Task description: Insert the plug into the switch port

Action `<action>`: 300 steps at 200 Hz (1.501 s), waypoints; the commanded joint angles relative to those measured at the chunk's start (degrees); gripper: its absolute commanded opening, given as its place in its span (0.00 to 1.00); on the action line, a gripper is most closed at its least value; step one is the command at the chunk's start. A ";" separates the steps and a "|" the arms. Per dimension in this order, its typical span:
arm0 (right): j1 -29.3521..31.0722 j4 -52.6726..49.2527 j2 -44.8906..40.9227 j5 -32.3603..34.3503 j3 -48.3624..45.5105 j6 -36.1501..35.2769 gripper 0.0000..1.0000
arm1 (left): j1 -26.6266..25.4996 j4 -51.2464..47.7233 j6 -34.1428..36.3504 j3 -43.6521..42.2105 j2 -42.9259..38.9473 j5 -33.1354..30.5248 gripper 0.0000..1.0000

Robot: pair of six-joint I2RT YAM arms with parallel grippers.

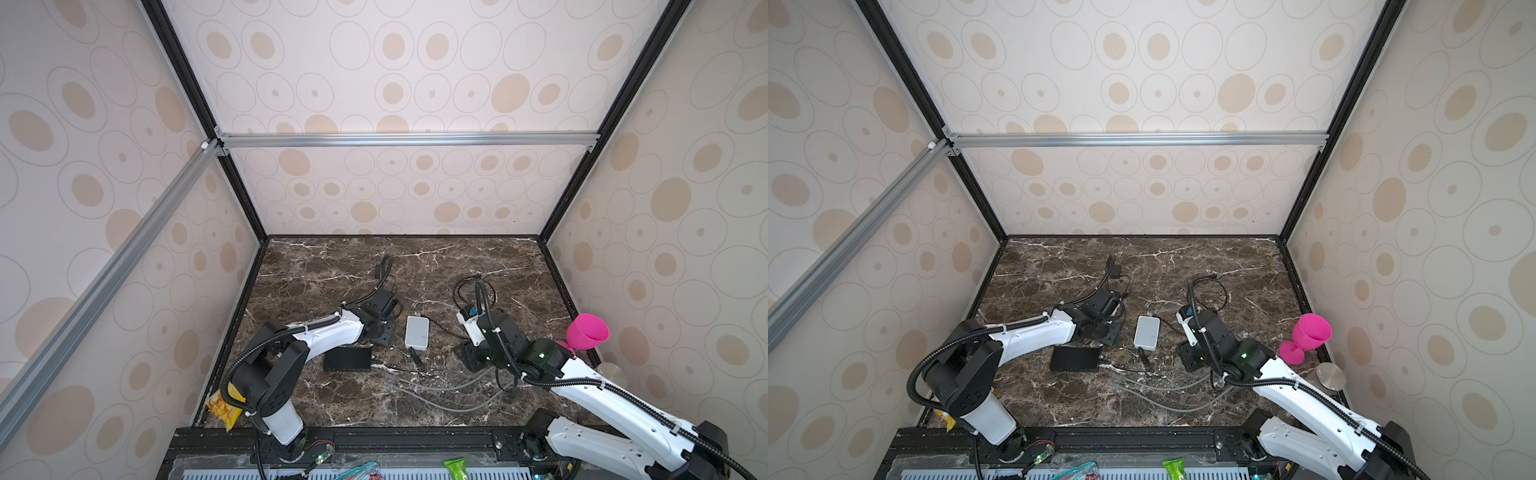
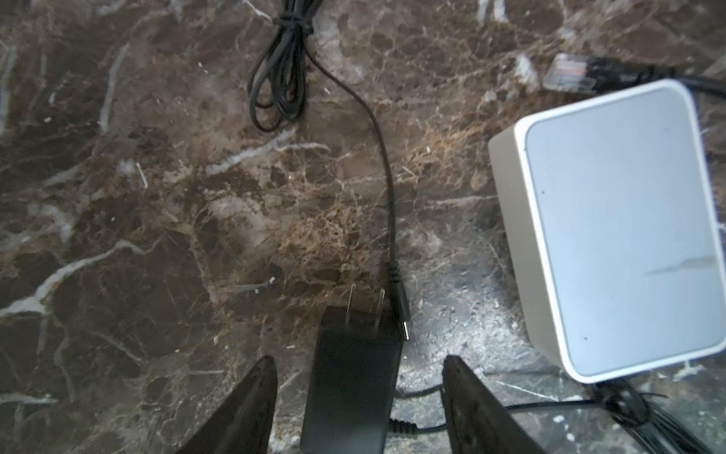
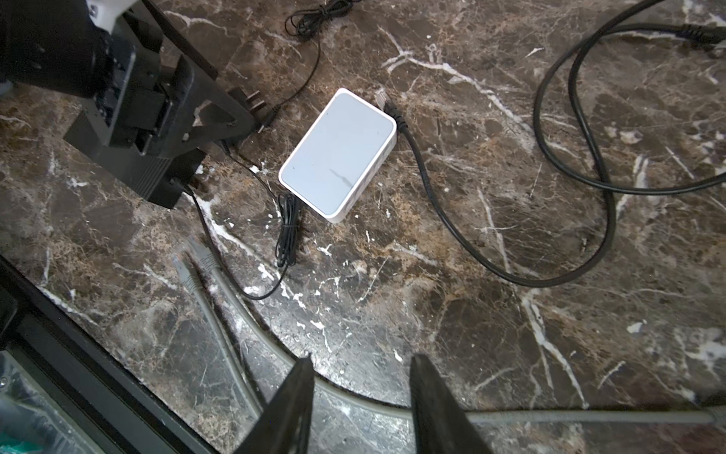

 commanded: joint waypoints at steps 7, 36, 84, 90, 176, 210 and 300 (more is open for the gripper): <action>-0.47 -1.58 -0.23 1.39 -1.00 0.47 0.43 | -0.39 -1.86 1.21 0.45 1.38 -0.33 0.67; -0.46 -1.38 -0.23 0.55 -1.16 0.05 0.43 | 0.06 -1.03 0.97 0.34 2.74 -1.16 0.65; -0.45 -1.10 -0.61 0.46 -1.67 -0.52 0.43 | 0.62 -0.49 0.88 0.56 3.26 0.68 0.36; -0.50 -1.11 -0.75 0.53 -1.75 -0.55 0.43 | 0.76 -0.63 0.94 0.53 2.98 0.80 0.35; -0.47 0.92 -3.69 -1.33 -3.52 -0.60 0.43 | 14.61 -3.26 3.45 1.48 -8.08 4.24 0.35; -0.46 1.01 -3.74 -2.20 -3.73 -0.62 0.42 | 24.15 1.24 3.49 1.64 -7.83 5.06 0.36; -0.47 1.27 -4.06 -2.91 -3.98 -1.06 0.43 | 34.22 4.69 1.32 12.19 4.91 -5.39 0.38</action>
